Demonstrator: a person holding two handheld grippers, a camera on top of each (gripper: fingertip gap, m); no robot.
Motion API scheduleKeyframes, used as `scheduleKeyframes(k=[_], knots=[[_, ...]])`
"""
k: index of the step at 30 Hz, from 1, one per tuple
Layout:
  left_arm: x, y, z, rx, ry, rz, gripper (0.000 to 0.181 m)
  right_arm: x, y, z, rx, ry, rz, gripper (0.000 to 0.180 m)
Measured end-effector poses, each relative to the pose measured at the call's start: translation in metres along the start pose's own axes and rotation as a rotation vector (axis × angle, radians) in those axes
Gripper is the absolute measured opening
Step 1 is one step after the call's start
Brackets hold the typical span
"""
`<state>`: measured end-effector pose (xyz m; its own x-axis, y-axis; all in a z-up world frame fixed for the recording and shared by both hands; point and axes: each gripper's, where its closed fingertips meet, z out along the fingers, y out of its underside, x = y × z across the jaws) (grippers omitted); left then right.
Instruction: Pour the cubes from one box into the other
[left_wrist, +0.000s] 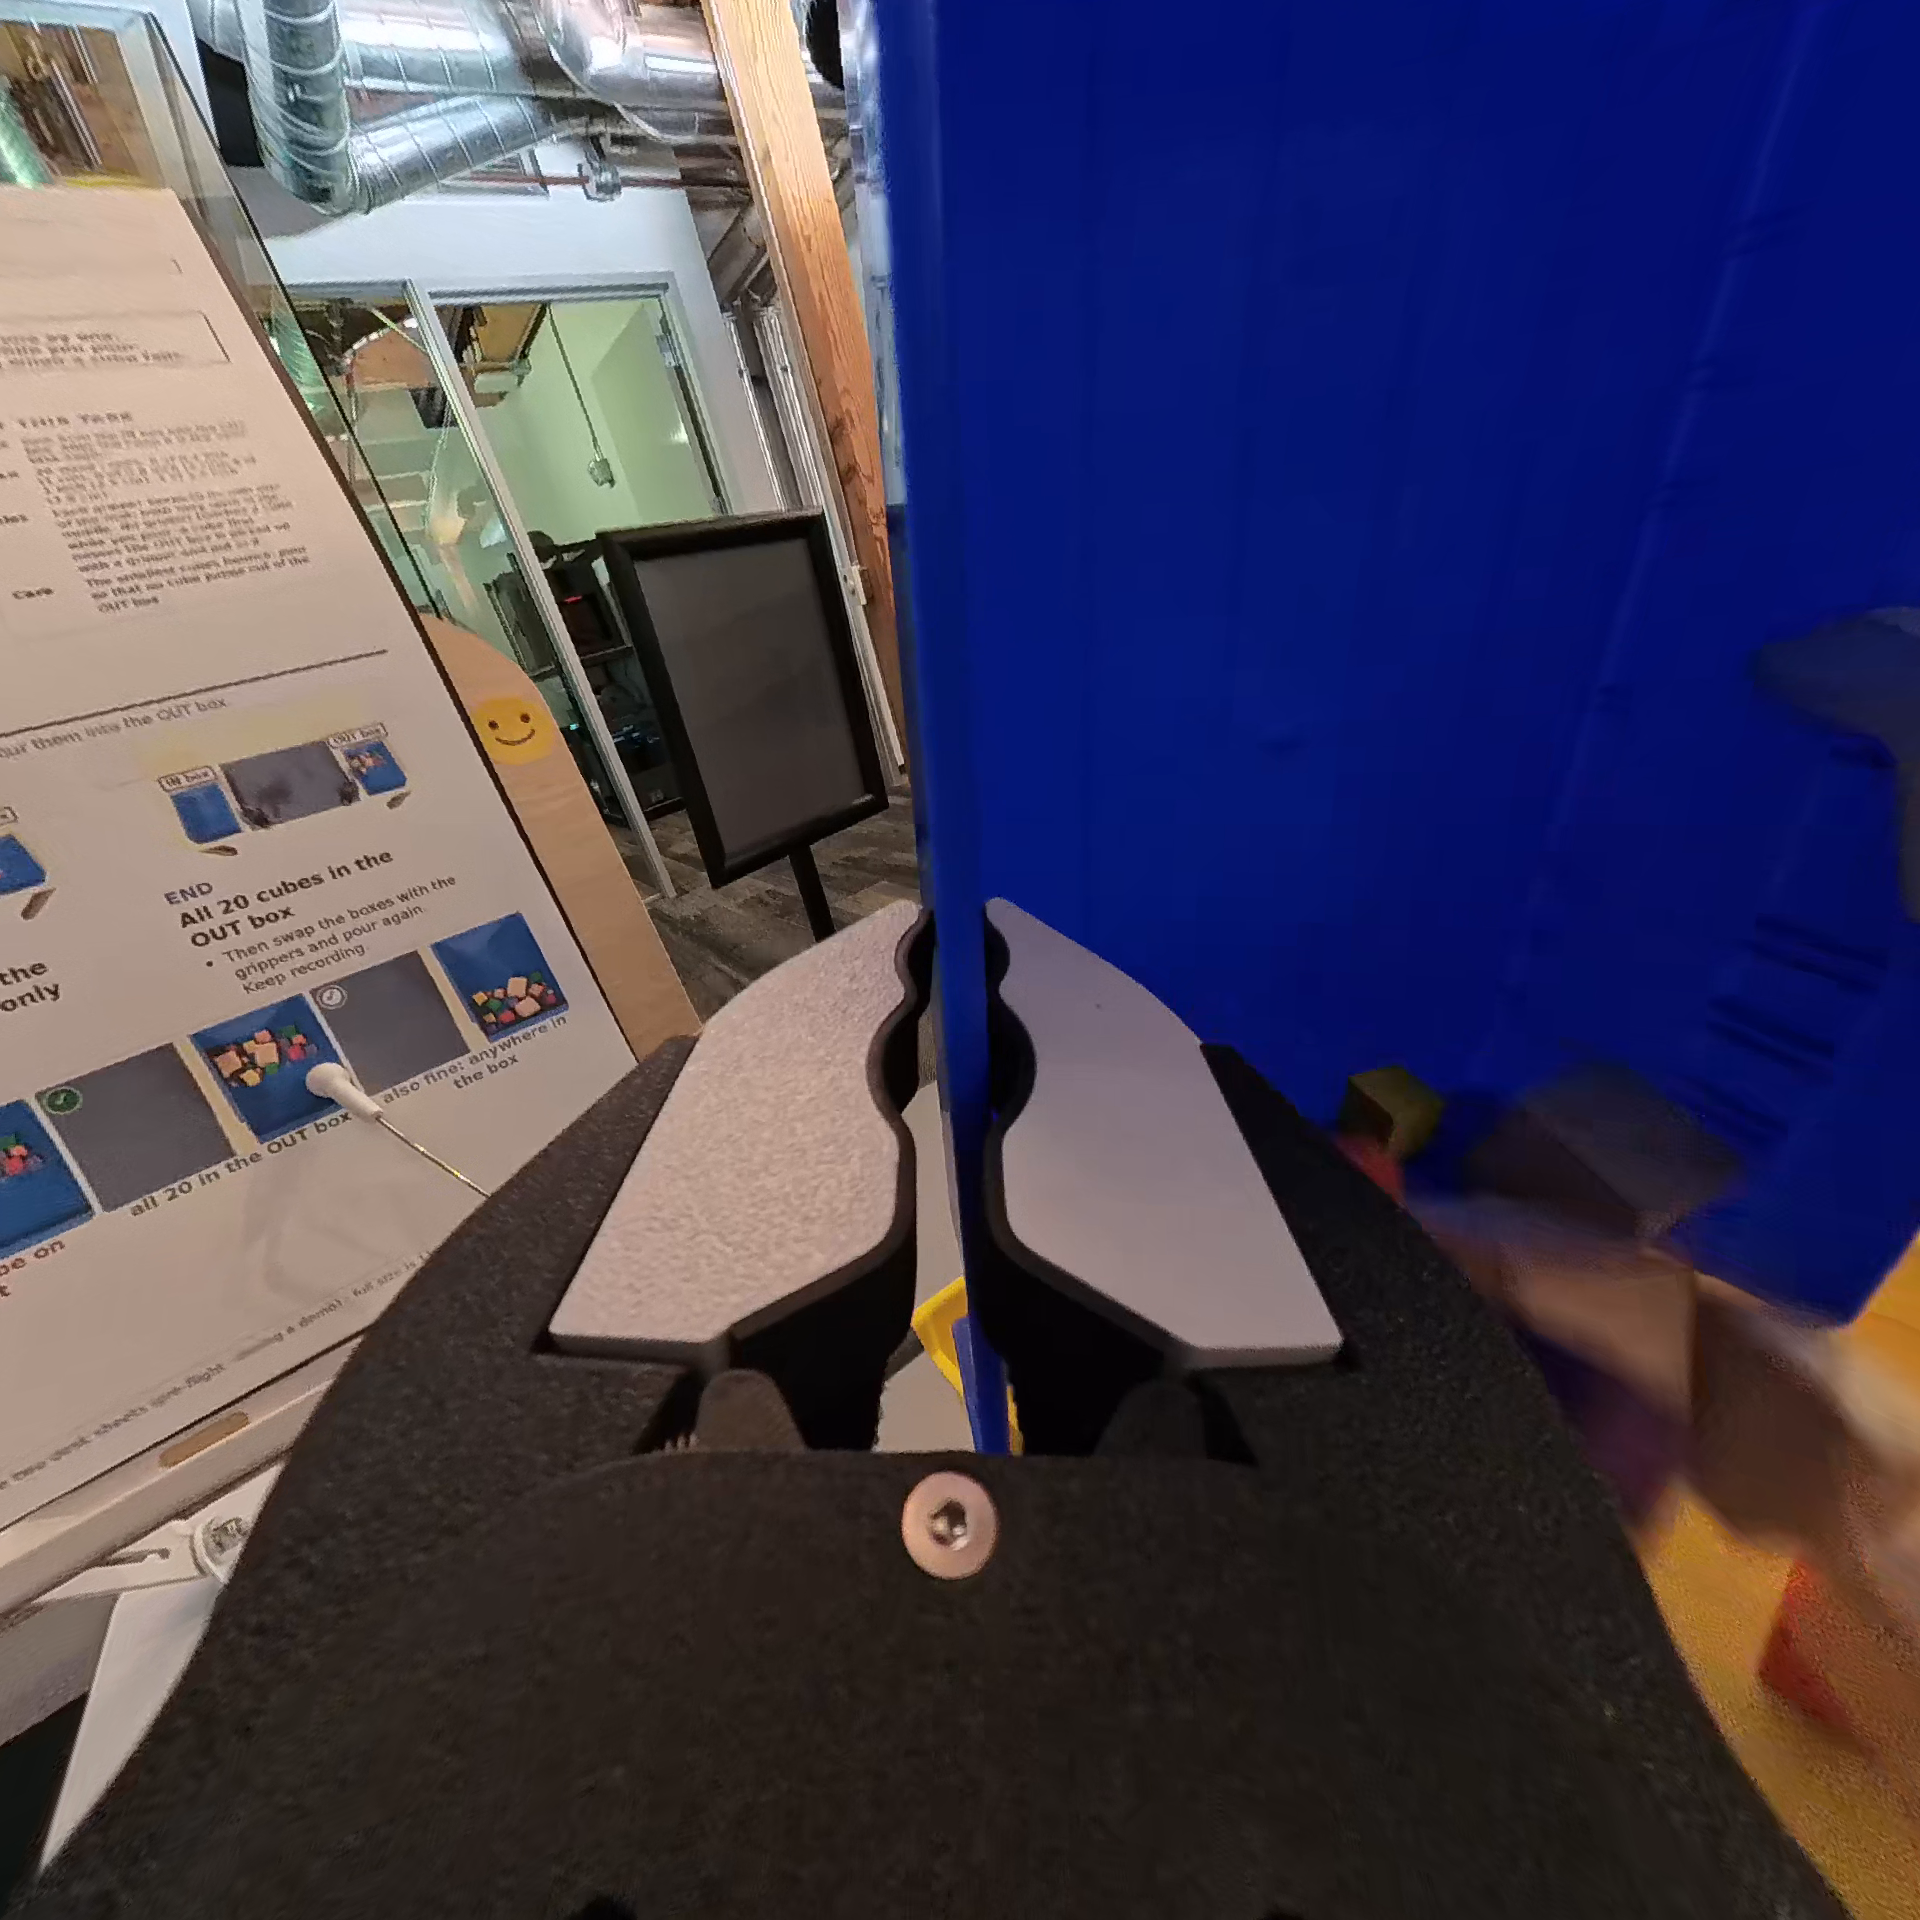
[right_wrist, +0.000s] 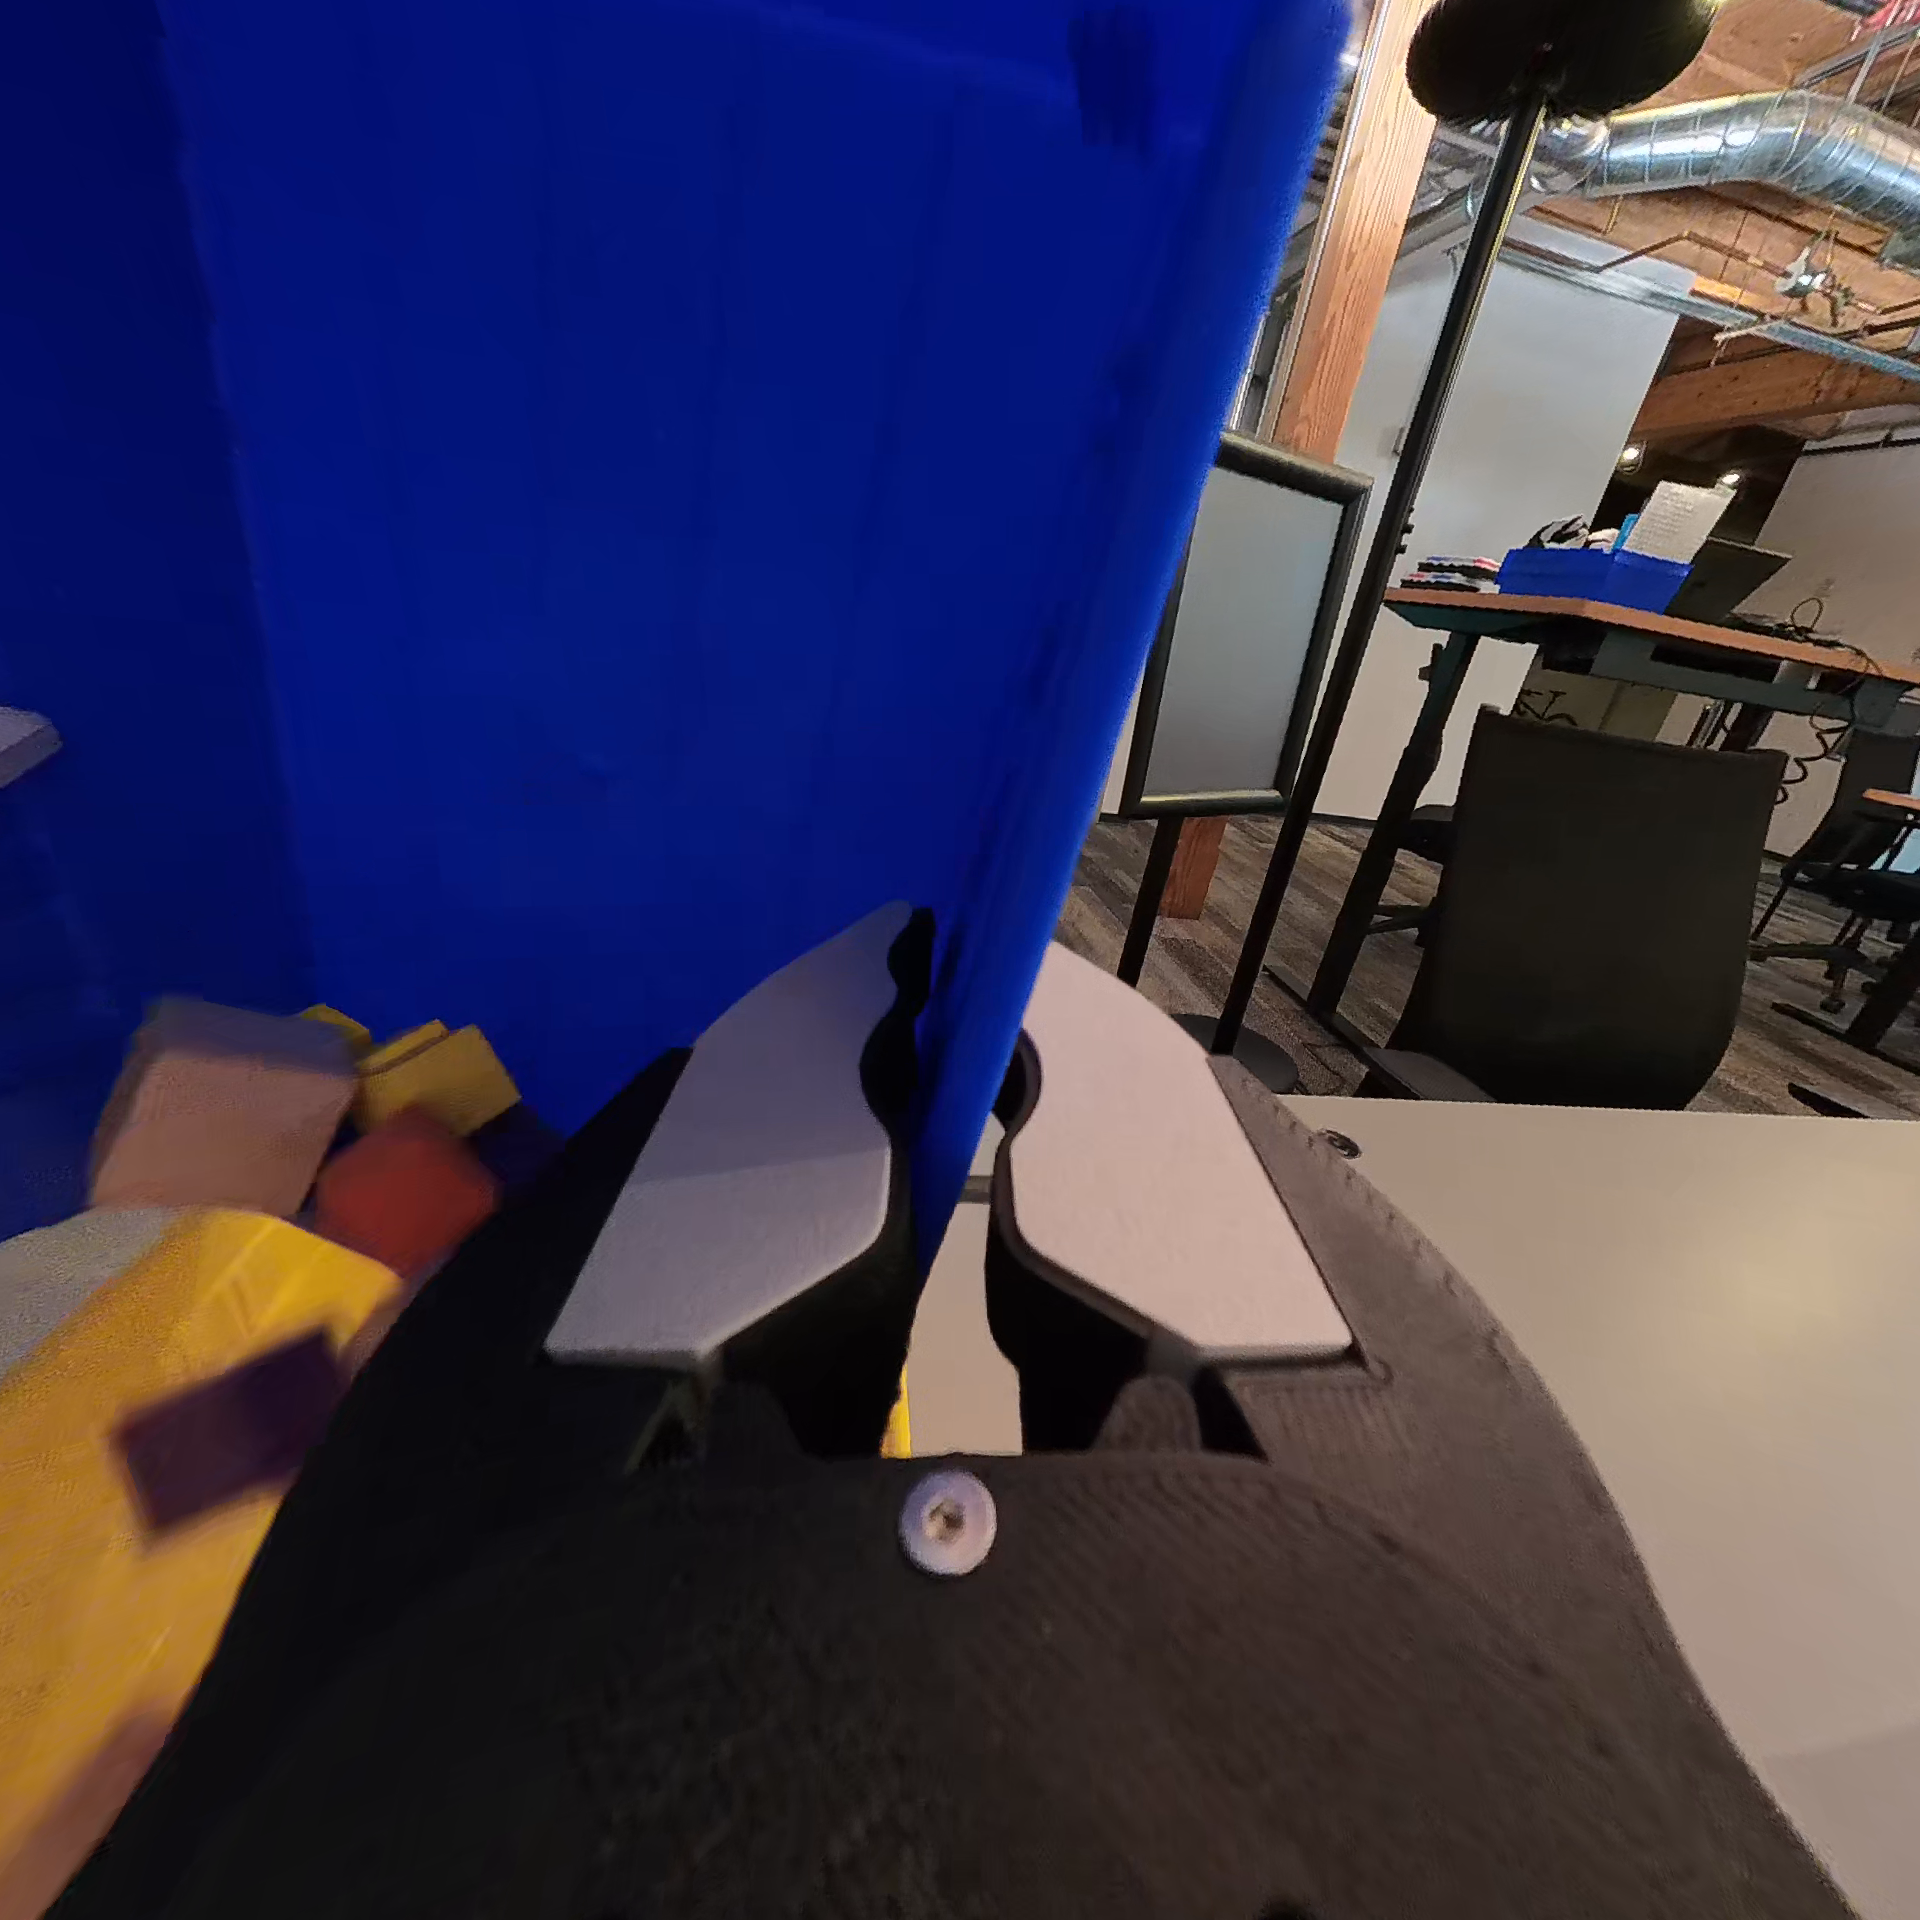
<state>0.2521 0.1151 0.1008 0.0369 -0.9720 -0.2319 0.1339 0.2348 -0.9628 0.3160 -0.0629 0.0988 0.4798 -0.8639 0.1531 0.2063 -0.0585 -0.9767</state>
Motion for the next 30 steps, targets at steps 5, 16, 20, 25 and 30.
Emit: scheduleKeyframes(k=[5, 16, 20, 25, 30], knots=[[0.0, -0.004, -0.001, 0.0, 0.004, -0.001, 0.006, 0.001, -0.003, 0.0, 0.001, -0.002, 0.006, 0.008], [0.007, -0.011, -0.009, 0.063, 0.021, 0.021, 0.006, 0.002, -0.002, -0.011, 0.051, -0.002, 0.017, 0.01], [0.012, -0.025, -0.015, 0.15, 0.05, 0.014, 0.007, 0.006, -0.011, -0.021, 0.122, 0.008, 0.017, 0.011], [0.017, -0.034, -0.025, 0.232, 0.039, 0.023, 0.008, 0.007, -0.022, -0.034, 0.206, 0.025, 0.014, 0.01], [0.02, -0.034, -0.025, 0.208, 0.041, 0.025, 0.008, 0.01, -0.023, -0.036, 0.195, 0.023, 0.039, 0.009]])
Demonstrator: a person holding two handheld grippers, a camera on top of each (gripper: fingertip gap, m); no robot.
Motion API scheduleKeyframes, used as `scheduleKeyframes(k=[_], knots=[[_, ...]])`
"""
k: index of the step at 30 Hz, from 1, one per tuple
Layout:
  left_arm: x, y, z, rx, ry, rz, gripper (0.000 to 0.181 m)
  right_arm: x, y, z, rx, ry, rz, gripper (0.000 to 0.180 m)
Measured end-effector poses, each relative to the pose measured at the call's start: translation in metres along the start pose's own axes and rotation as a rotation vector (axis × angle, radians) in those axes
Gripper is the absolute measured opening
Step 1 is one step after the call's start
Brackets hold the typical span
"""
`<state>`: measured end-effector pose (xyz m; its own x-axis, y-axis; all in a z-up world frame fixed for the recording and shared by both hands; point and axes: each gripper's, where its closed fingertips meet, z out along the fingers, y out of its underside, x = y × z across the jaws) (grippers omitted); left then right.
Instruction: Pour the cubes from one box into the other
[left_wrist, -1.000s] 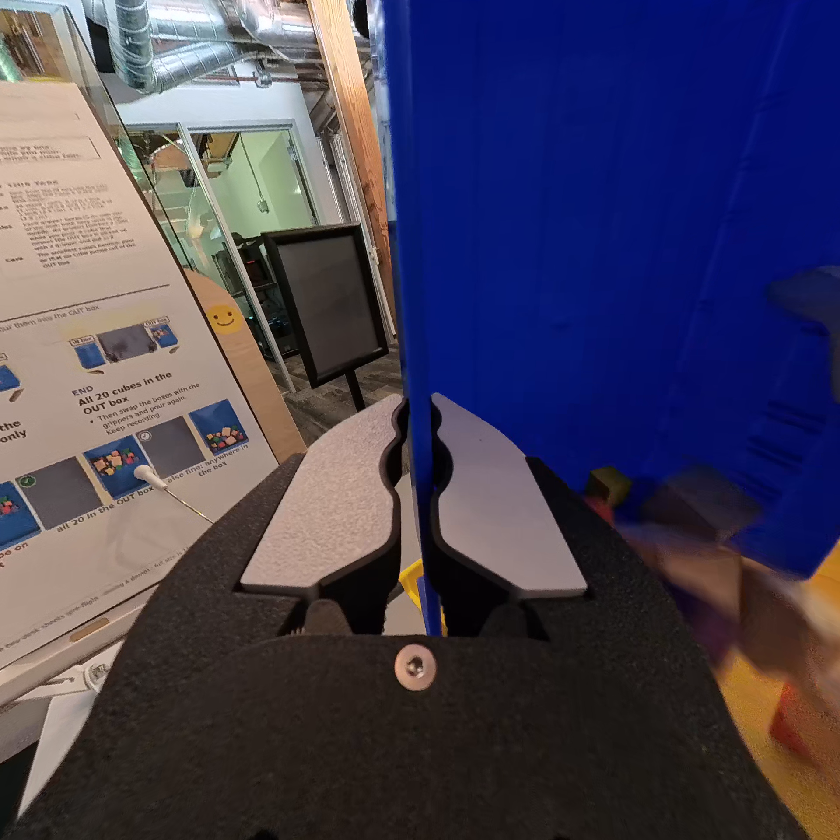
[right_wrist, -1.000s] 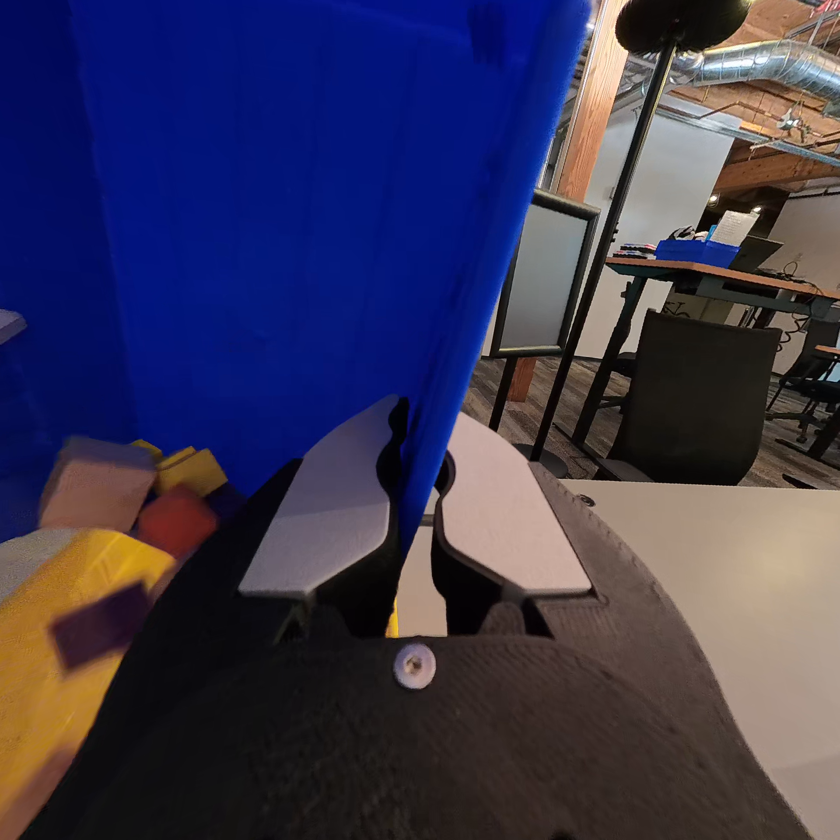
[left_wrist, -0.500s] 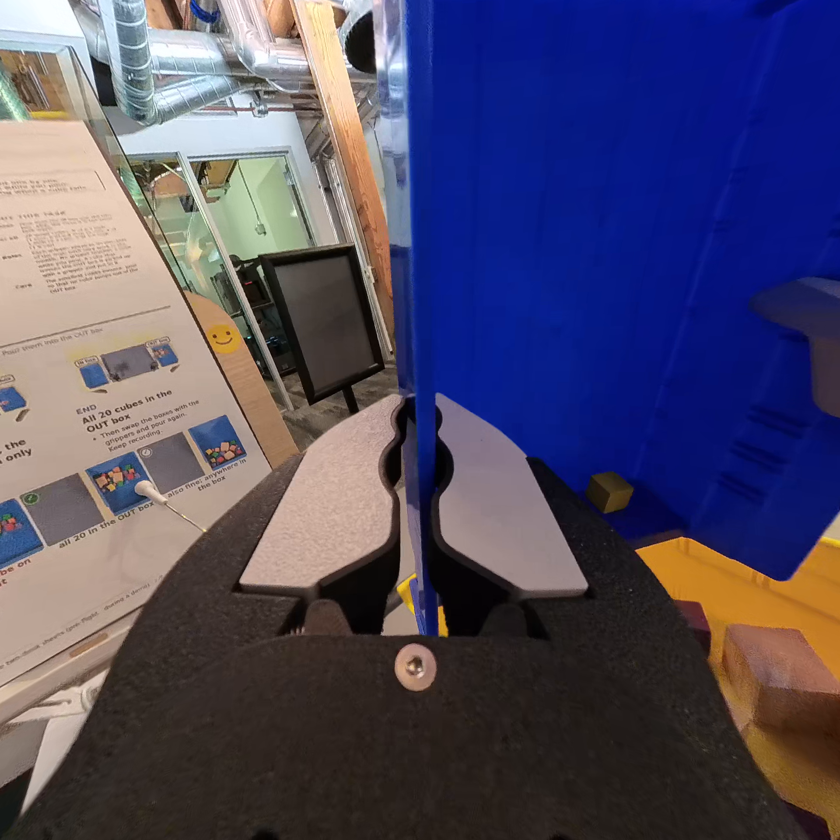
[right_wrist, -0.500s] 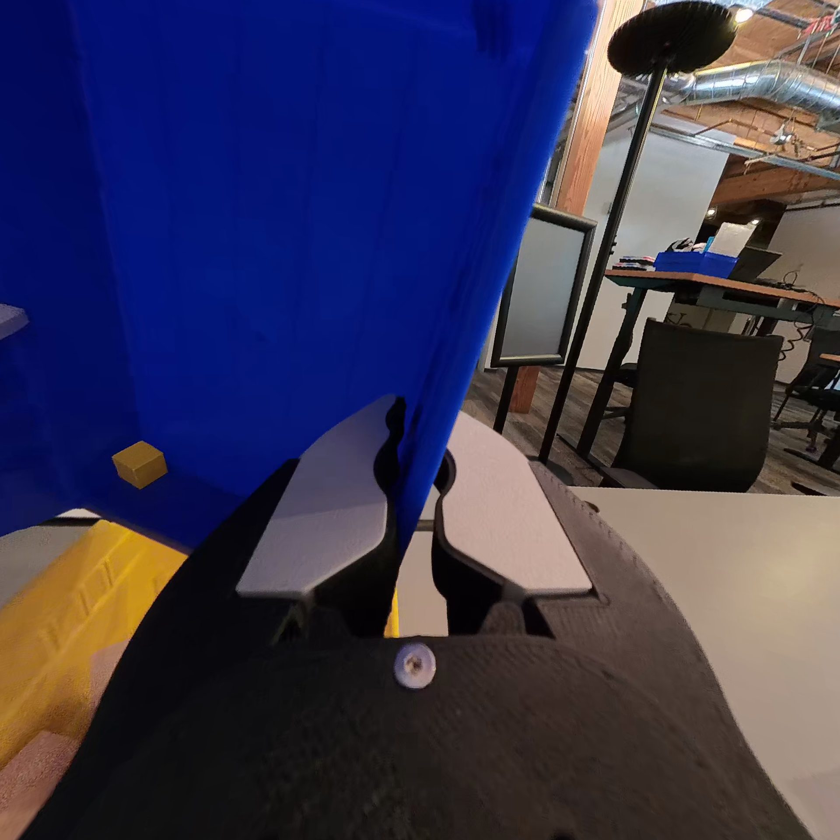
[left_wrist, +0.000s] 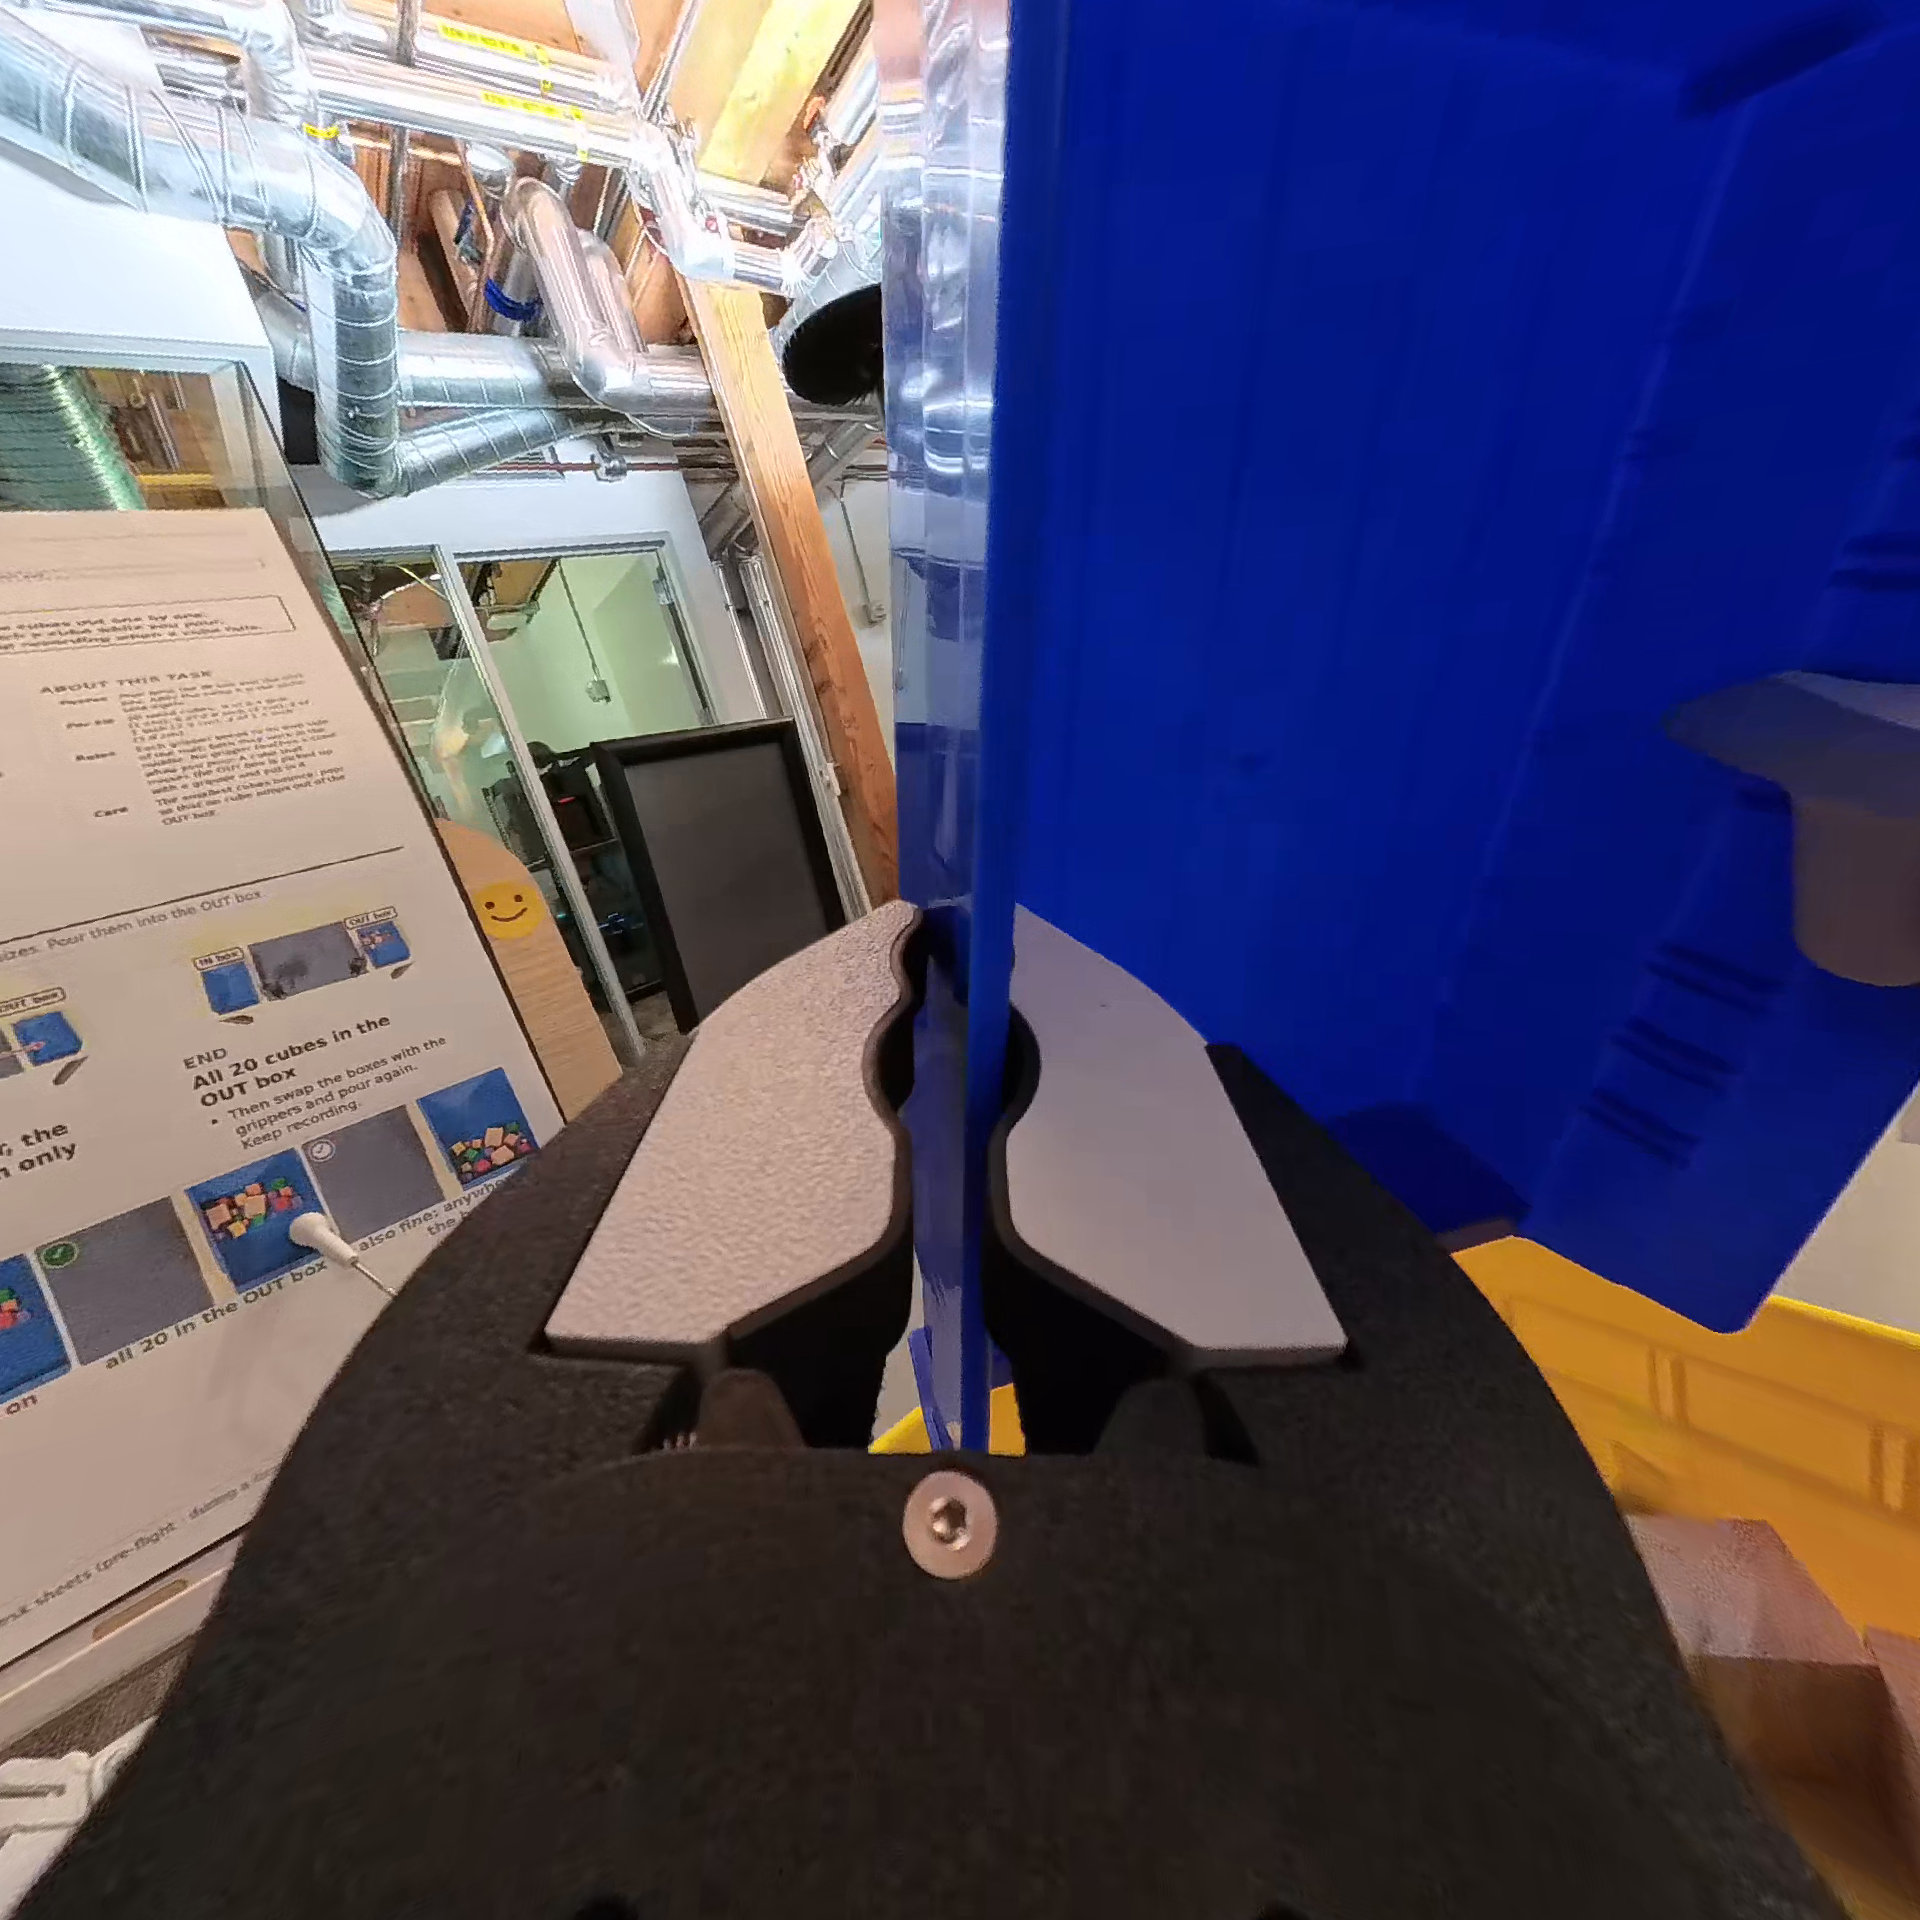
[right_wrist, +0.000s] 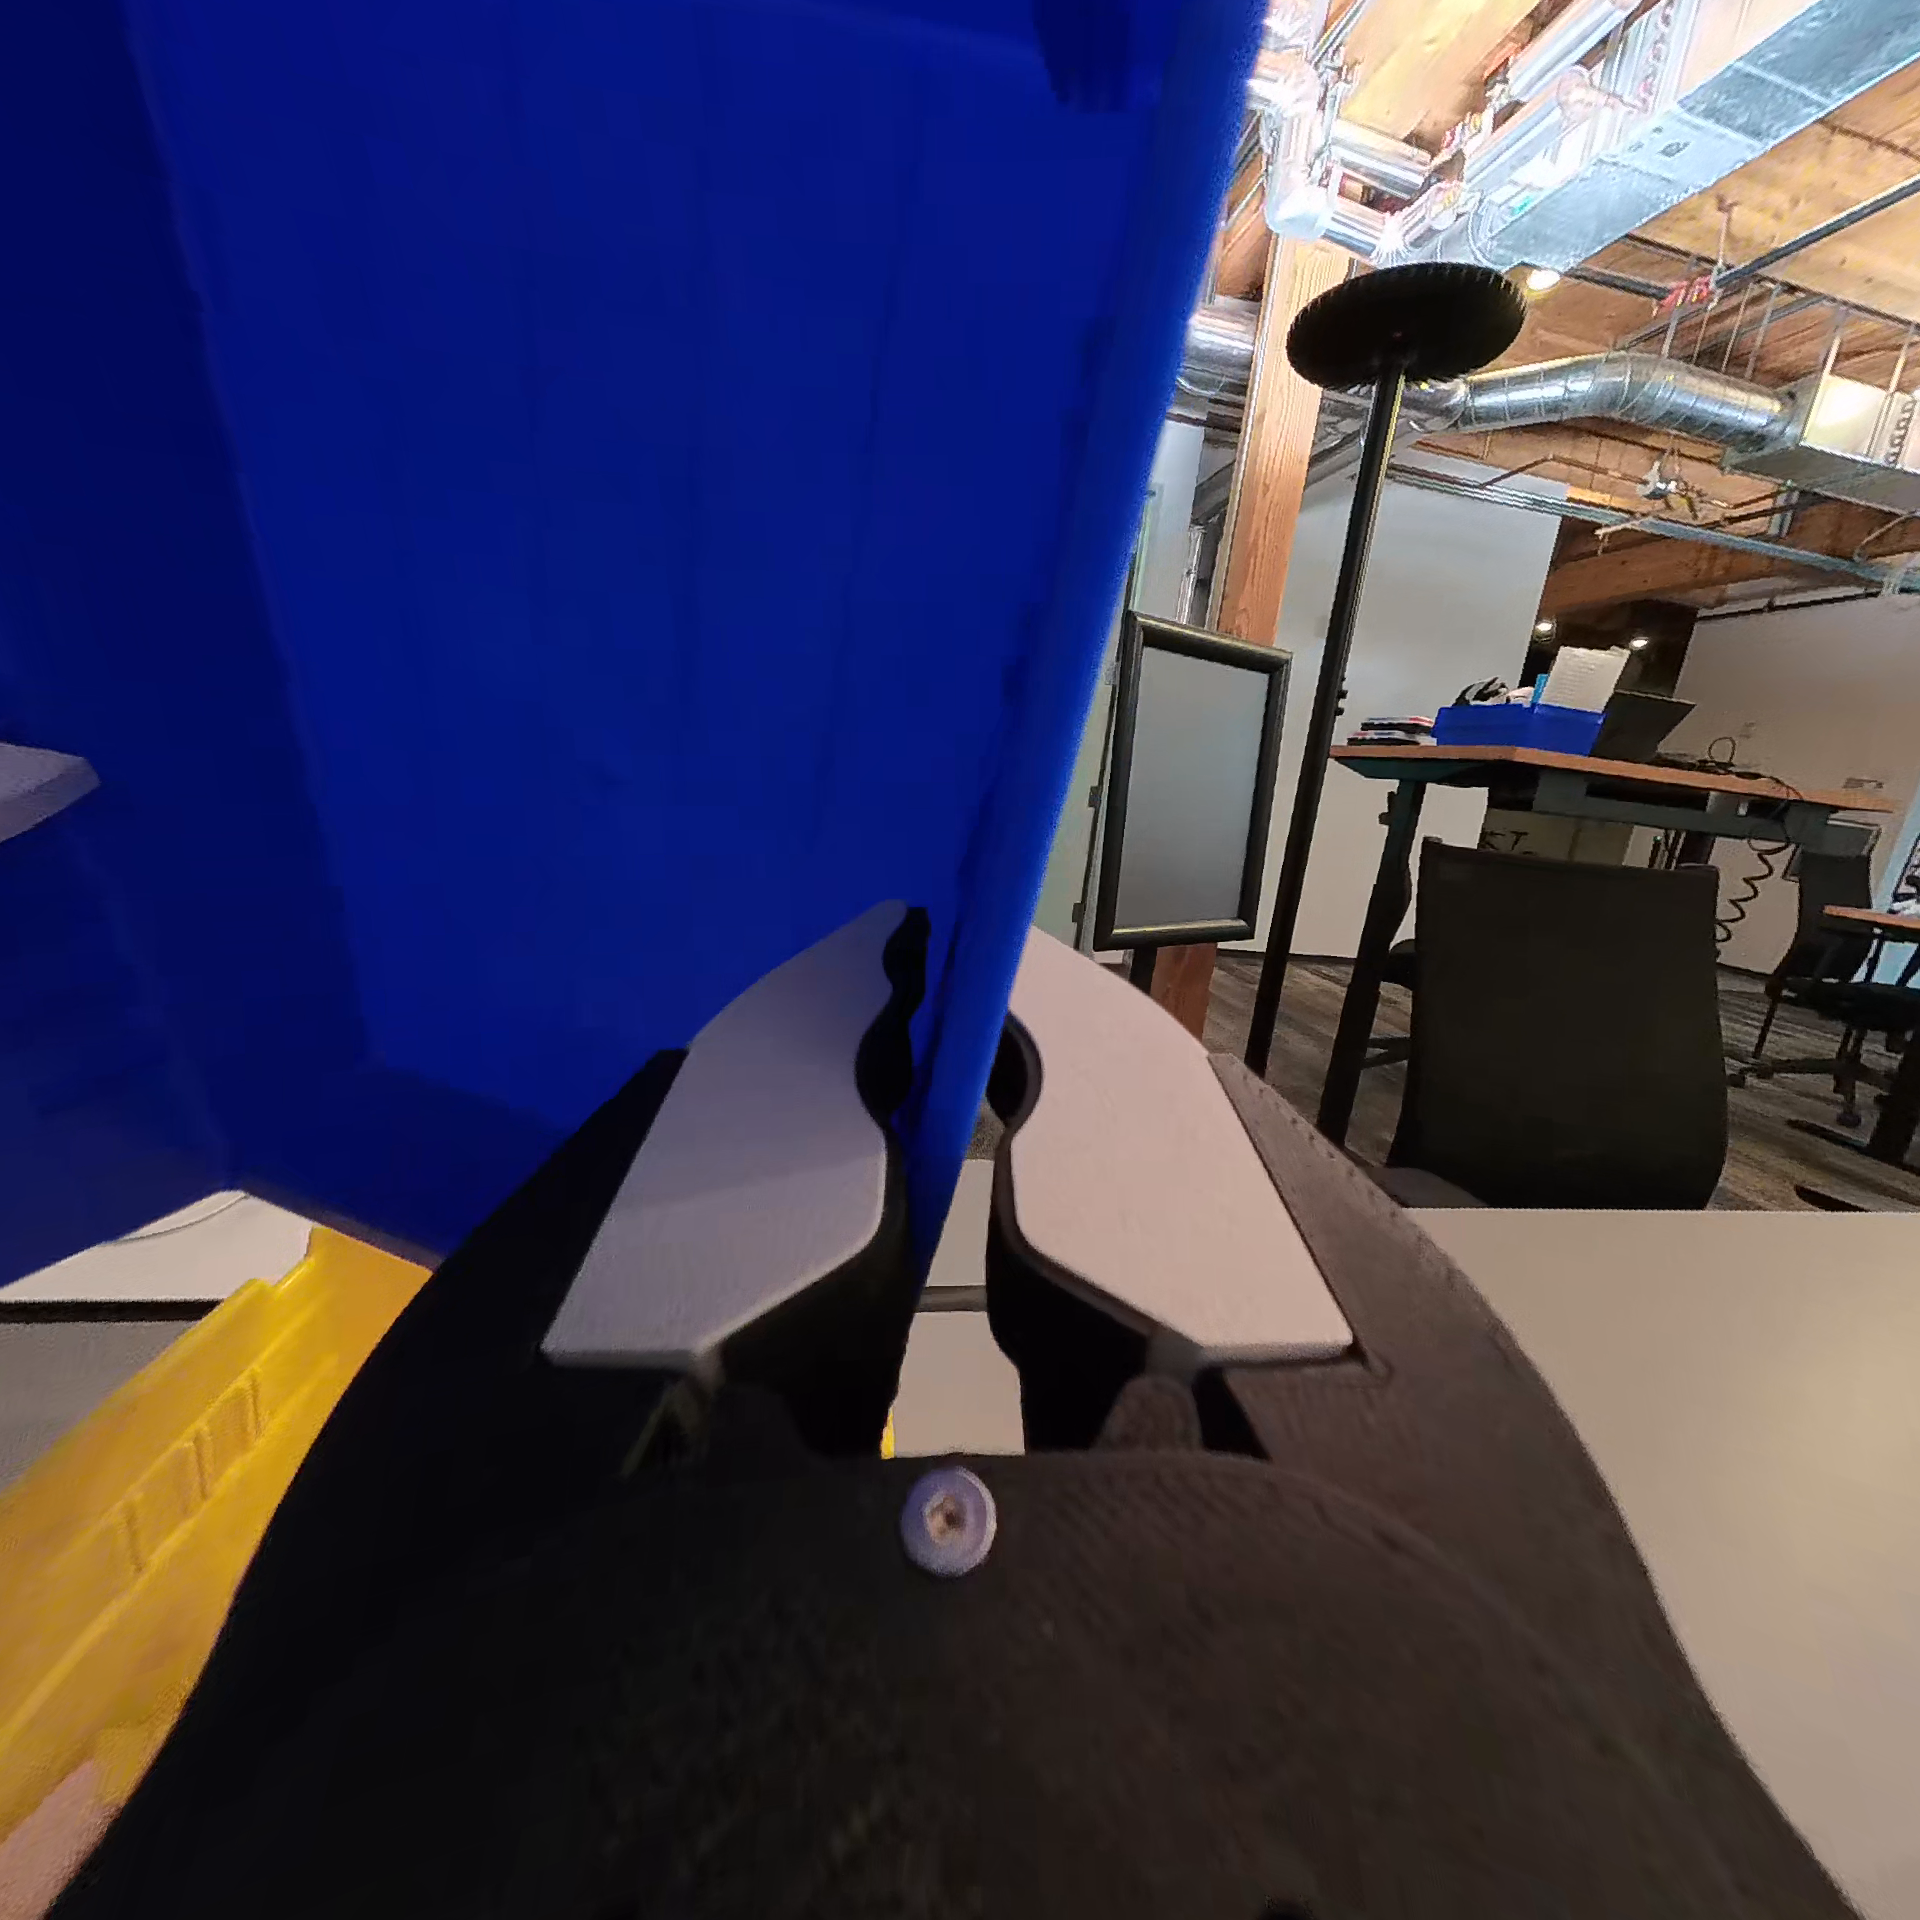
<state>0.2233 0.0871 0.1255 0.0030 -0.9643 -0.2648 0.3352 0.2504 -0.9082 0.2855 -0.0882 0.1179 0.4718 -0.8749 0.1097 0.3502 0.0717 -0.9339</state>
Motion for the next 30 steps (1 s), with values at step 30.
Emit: scheduleKeyframes(k=[30], knots=[[0.035, 0.138, -0.091, -1.26, 0.359, -0.687, 0.061, 0.191, 0.112, -0.013, -1.557, -0.086, -0.024, 0.007]])
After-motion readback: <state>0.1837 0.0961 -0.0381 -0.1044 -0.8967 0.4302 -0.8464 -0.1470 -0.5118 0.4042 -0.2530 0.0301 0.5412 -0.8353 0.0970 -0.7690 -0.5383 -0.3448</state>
